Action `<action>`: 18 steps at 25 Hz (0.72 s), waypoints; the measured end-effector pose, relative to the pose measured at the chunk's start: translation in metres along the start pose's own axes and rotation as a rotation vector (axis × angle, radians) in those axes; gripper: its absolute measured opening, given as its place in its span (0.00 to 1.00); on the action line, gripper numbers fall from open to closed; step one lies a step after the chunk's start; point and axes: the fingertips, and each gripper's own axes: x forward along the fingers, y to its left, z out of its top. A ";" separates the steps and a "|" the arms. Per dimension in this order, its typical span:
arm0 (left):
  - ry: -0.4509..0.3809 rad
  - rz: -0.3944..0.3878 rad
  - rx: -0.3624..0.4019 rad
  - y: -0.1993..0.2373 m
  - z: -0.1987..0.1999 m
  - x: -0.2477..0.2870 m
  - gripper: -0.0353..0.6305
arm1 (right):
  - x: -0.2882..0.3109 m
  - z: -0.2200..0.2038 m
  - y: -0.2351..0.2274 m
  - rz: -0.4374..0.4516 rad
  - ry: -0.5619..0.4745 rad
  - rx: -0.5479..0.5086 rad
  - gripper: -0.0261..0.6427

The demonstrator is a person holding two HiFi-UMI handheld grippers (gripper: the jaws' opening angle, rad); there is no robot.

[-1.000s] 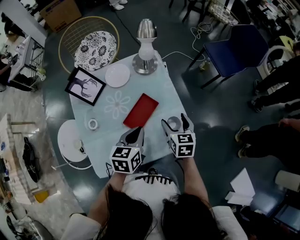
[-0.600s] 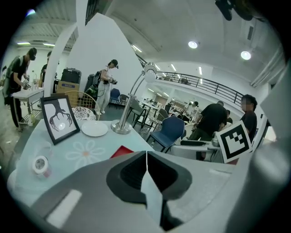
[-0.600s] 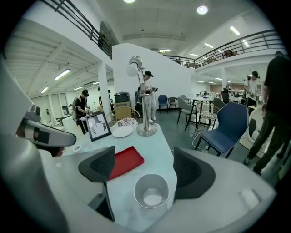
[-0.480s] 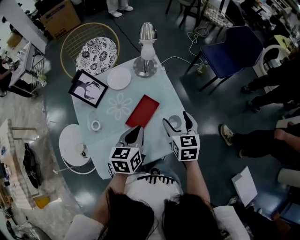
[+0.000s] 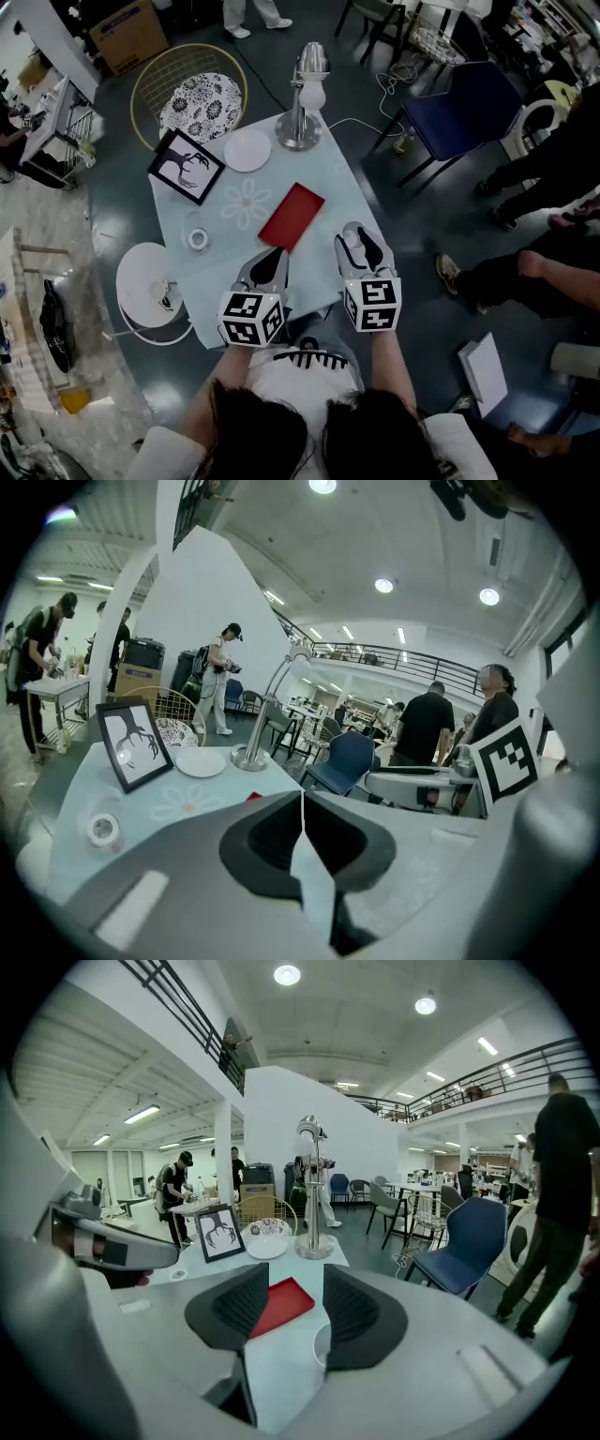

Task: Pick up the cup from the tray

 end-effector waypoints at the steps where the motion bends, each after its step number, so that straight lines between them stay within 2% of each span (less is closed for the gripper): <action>1: -0.002 -0.001 0.004 0.000 -0.001 -0.005 0.06 | -0.004 0.001 0.004 -0.006 -0.008 0.000 0.32; 4: -0.012 -0.001 0.015 0.003 -0.004 -0.021 0.06 | -0.017 0.005 0.015 -0.038 -0.042 -0.003 0.15; 6: -0.021 0.005 0.017 0.007 -0.006 -0.031 0.06 | -0.024 0.008 0.020 -0.072 -0.066 0.016 0.10; 9: -0.028 0.029 0.028 0.015 -0.009 -0.050 0.06 | -0.034 0.010 0.032 -0.090 -0.083 0.054 0.08; 18: -0.059 0.042 0.023 0.033 -0.023 -0.104 0.06 | -0.057 0.007 0.092 -0.059 -0.095 0.002 0.07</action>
